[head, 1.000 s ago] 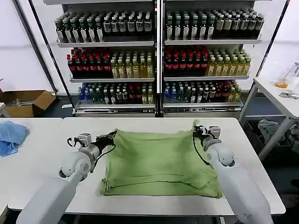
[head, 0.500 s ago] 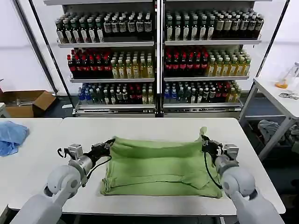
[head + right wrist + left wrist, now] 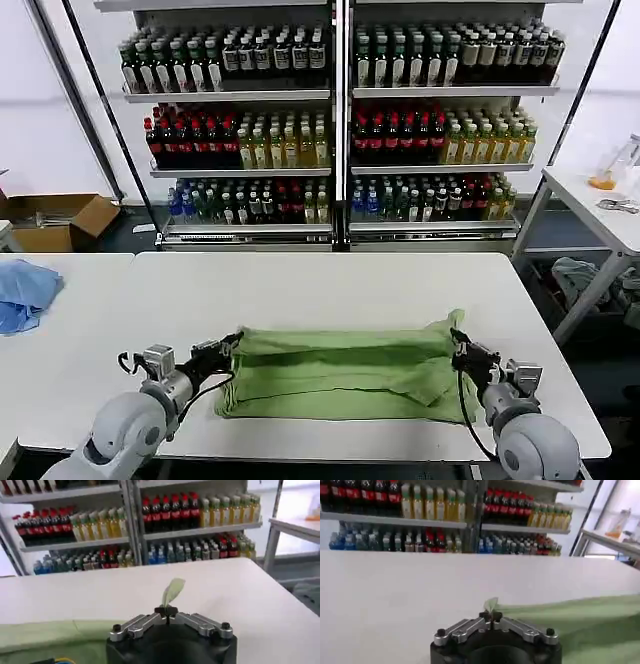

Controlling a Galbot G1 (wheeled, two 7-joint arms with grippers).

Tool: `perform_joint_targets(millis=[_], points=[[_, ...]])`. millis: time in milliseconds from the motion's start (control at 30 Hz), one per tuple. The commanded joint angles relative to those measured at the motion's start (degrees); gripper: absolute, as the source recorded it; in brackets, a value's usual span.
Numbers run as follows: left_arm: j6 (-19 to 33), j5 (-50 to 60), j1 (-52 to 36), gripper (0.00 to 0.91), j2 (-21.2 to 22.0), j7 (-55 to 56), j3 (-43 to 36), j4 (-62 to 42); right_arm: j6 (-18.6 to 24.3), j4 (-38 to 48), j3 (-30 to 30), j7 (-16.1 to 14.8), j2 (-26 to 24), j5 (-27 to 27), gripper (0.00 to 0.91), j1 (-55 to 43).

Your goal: Fold and organize the clothes.

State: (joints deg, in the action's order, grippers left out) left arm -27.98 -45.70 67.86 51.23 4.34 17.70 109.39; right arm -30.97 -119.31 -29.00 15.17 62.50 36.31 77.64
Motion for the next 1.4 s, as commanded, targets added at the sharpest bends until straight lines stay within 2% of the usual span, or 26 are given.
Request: perform_joint_targets(millis=[33,267,500,667,1067,1100,1133,1167,1400], points=[[1.6,6.0,3.8,0.907,0.7,0.6,0.0,1.5,-1.6,-1.9,0.4,-0.3,1.5,-4.9,0.907,3.6],[5.9,11.2,7.8,0.907,3.4,7.9,0.4,5.0,1.3,-3.9,0.4,-0.5,1.7,-7.9,0.907,5.8],[8.0,16.1,12.0,0.907,12.5,11.4,-0.9,6.3,2.9,-4.0,0.5,-0.7,2.5,-9.2,0.907,7.5],[8.7,21.6,10.9,0.907,16.4,13.1,-2.6,3.1,3.2,-3.7,0.7,-0.7,2.1,-9.1,0.907,7.0],[8.8,24.0,10.6,0.907,17.9,14.4,-3.0,-0.5,3.6,-3.4,0.8,-0.7,1.2,-8.1,0.907,6.4],[8.8,24.1,10.6,0.474,18.0,14.3,-3.1,-0.6,3.6,-3.4,0.9,-0.7,1.1,-7.9,0.907,6.2],[8.8,24.2,10.6,0.212,18.1,14.3,-3.1,-0.8,3.6,-3.3,0.9,-0.7,1.1,-7.8,0.907,6.1],[9.0,24.5,10.5,0.040,18.2,14.3,-3.2,-1.3,3.6,-3.2,1.0,-0.7,1.1,-7.6,0.907,5.9],[9.9,24.2,11.1,0.020,18.8,14.2,-2.9,-1.7,3.6,-3.4,1.2,-0.5,0.7,-6.9,0.907,5.2]])
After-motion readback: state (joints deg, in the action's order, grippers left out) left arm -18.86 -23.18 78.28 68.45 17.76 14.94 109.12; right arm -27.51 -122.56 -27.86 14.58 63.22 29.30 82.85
